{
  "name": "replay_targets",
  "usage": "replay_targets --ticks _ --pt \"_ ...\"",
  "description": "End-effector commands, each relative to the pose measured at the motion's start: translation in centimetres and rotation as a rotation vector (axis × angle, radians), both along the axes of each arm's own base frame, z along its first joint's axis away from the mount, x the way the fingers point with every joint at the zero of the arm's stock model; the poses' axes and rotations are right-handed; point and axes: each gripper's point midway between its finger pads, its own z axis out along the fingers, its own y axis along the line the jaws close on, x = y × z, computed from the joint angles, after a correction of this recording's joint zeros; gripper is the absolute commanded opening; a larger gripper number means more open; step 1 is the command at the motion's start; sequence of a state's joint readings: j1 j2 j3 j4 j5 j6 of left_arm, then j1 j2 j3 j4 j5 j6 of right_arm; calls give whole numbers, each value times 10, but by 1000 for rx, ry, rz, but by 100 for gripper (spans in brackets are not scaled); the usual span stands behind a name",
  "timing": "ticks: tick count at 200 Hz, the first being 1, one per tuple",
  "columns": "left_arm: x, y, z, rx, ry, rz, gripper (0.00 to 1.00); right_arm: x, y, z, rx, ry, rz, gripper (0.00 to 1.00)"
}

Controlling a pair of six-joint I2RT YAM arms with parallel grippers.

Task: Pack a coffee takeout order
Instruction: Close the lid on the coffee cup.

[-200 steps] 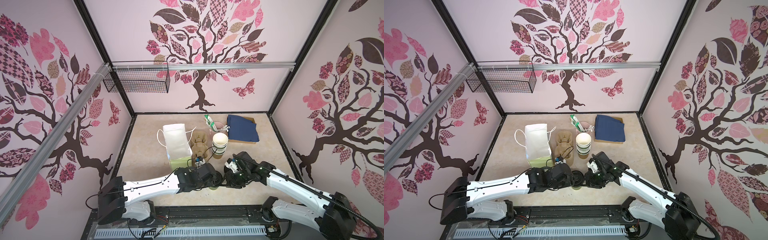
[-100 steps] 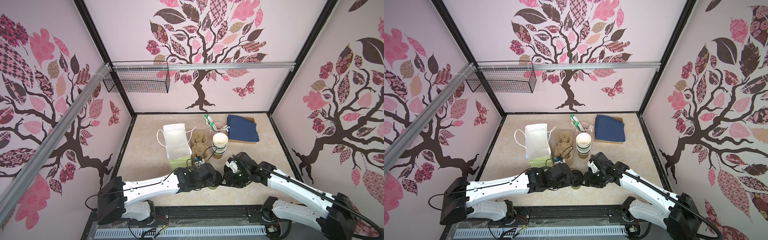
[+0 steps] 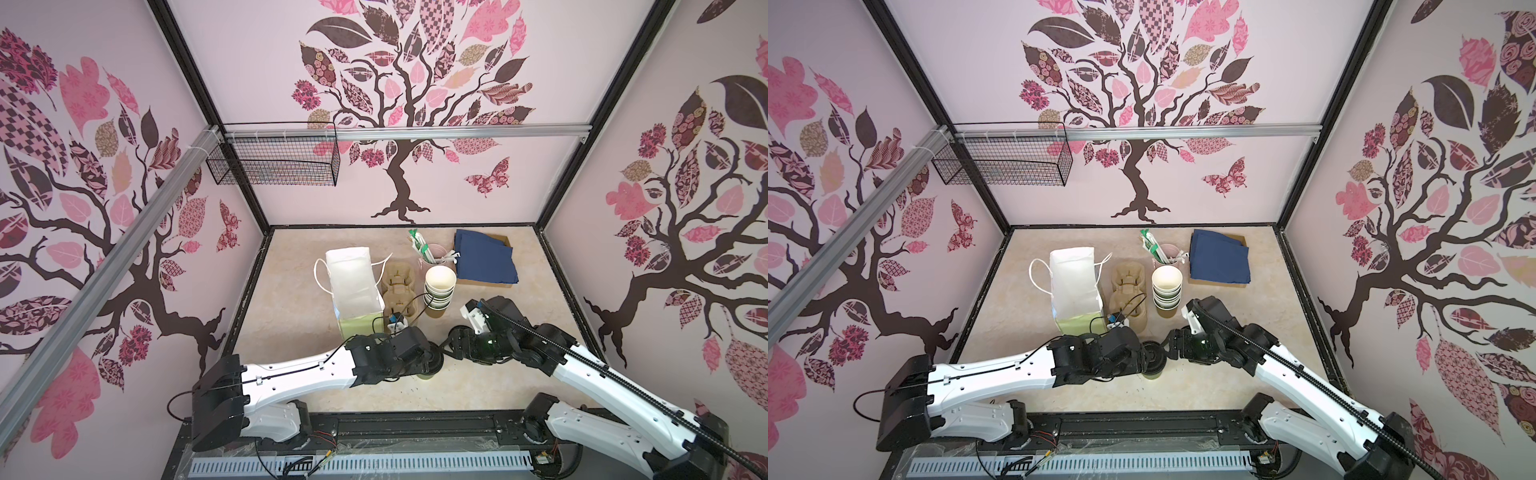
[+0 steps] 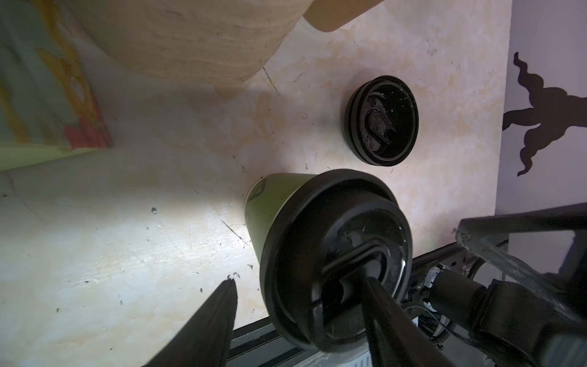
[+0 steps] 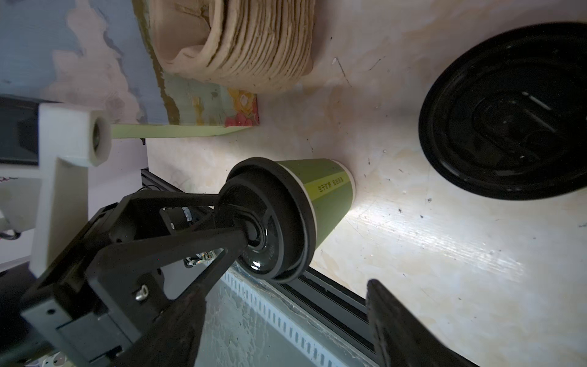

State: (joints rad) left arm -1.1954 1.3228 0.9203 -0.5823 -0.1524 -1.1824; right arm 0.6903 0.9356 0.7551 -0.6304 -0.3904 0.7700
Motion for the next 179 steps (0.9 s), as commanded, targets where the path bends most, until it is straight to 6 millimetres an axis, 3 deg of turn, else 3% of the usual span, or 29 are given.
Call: replay_targets --ticks 1,33,78,111,141,157,179 --pt "3 10 7 40 -37 -16 71 0 4 -2 29 52 -24 84" --pt "7 0 22 -26 -76 -28 75 -2 6 -10 34 71 -15 90" --pt "8 -6 37 -68 -99 -50 78 -4 5 -23 8 101 -7 91" --pt "2 25 48 -45 -91 36 75 -4 6 -32 -1 116 3 93" --pt "-10 61 41 -6 -54 129 67 -1 4 -35 -20 103 -14 93" --pt "-10 63 37 -8 -53 130 61 0 4 -35 -19 102 -15 93" --pt "-8 47 31 -45 -42 108 56 -1 3 -35 -23 104 -12 92"
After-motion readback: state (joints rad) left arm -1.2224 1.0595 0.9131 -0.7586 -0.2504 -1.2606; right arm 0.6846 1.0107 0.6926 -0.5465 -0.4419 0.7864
